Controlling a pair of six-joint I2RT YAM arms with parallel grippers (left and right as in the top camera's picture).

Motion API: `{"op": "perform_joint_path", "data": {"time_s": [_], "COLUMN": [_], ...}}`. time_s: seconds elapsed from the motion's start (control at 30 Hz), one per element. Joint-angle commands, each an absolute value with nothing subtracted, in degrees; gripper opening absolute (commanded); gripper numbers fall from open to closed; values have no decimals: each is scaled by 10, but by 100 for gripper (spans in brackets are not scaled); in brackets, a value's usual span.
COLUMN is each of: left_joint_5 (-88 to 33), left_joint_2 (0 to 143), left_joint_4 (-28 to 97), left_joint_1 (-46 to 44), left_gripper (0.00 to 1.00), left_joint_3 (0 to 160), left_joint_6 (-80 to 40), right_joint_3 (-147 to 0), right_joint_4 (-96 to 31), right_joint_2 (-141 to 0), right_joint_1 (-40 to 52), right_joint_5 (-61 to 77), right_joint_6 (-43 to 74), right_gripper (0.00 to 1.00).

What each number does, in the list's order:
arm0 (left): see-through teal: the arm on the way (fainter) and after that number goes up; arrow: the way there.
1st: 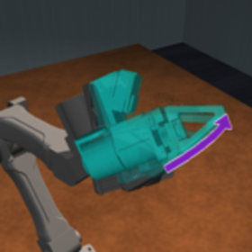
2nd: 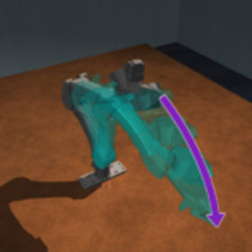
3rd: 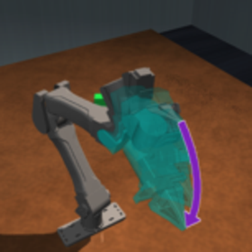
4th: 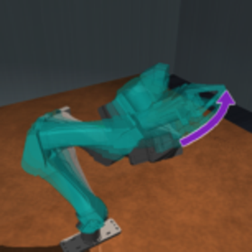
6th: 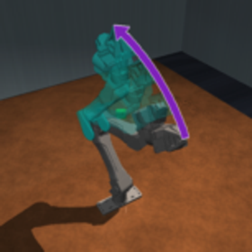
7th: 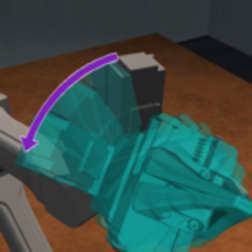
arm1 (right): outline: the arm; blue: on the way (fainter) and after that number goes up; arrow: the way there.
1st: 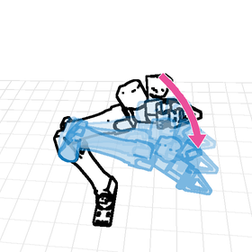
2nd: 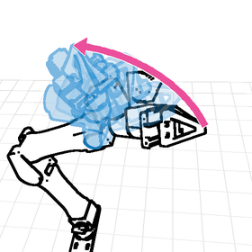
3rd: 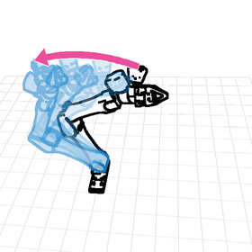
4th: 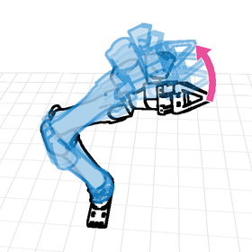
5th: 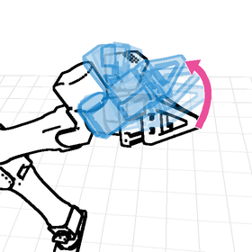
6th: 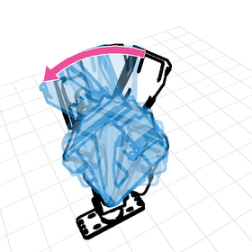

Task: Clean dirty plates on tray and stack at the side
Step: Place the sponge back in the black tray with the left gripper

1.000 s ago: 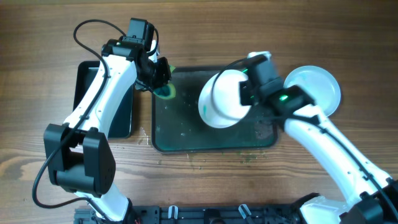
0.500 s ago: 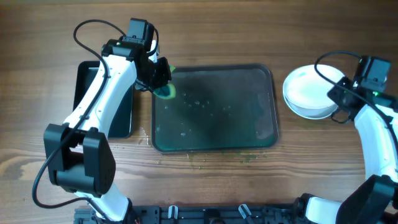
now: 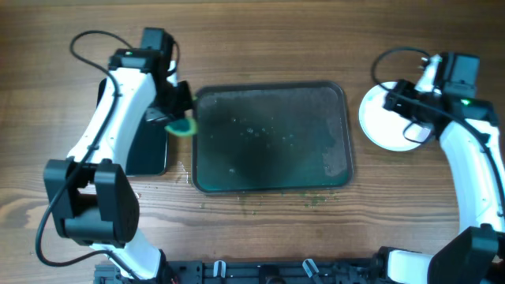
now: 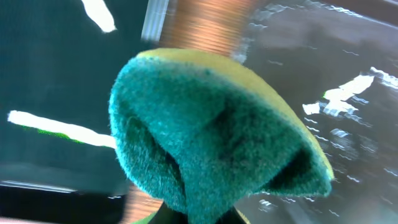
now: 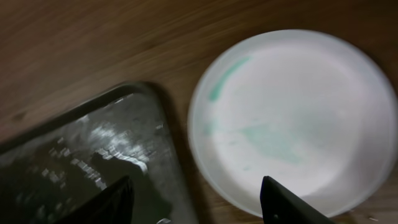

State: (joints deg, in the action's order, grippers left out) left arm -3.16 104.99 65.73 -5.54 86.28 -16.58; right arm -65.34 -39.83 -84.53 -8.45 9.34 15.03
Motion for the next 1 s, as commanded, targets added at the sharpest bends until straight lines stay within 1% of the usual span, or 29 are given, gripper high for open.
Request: {"op": "perform_joint_path", "data": {"time_s": [0.0,0.1,0.17,0.3,0.33,0.37,0.4,0.43,0.47,0.5,0.53,0.57,0.7,0.77,0.8,0.87,0.9,0.93,0.97], "left_joint_5": [65,65,64,35,35,35,35,35,35,35,35,35,35,35,35,35,35,35,35], "left_joint_2": [1039,1043,1044,1044,1044,1044,1044,1044,1043,1041,1034,1023,942,879,865,857,858,859,859], "left_joint_4": [665,605,534,414,402,395,394,394,394,394,406,424,489,489,489,489,489,489,489], "left_joint_1": [-2,39,62,76,76,76,76,76,76,76,76,76,62,51,51,51,51,51,51], "left_gripper": [4,4,4,4,5,10,27,49,68,83,93,99,100,100,100,100,100,100,100], "left_joint_3": [872,846,797,685,672,662,660,660,660,662,670,682,739,741,741,741,741,741,741], "left_joint_6": [-55,1,0,0,0,0,0,0,0,0,-1,-4,-4,-4,-4,-4,-4,-4,-4], "right_joint_3": [-661,-661,-661,-661,-661,-661,-661,-661,-661,-661,-662,-665,-686,-704,-708,-710,-710,-710,-710], "right_joint_4": [-400,-385,-382,-384,-384,-385,-387,-386,-384,-382,-380,-383,-390,-407,-415,-430,-438,-448,-457], "right_joint_2": [-842,-843,-847,-848,-848,-848,-848,-848,-848,-848,-848,-846,-808,-764,-739,-681,-642,-602,-577], "right_joint_1": [-19,33,52,59,59,59,59,59,59,59,59,59,59,59,59,59,59,59,59], "right_joint_5": [129,126,117,117,117,117,117,117,117,117,119,119,145,151,151,149,146,144,145], "right_joint_6": [130,119,114,105,105,105,105,105,104,100,89,90,90,90,90,90,90,90,91], "right_gripper": [66,66,68,69,69,69,69,69,68,68,69,68,70,71,73,75,83,100,100]}}
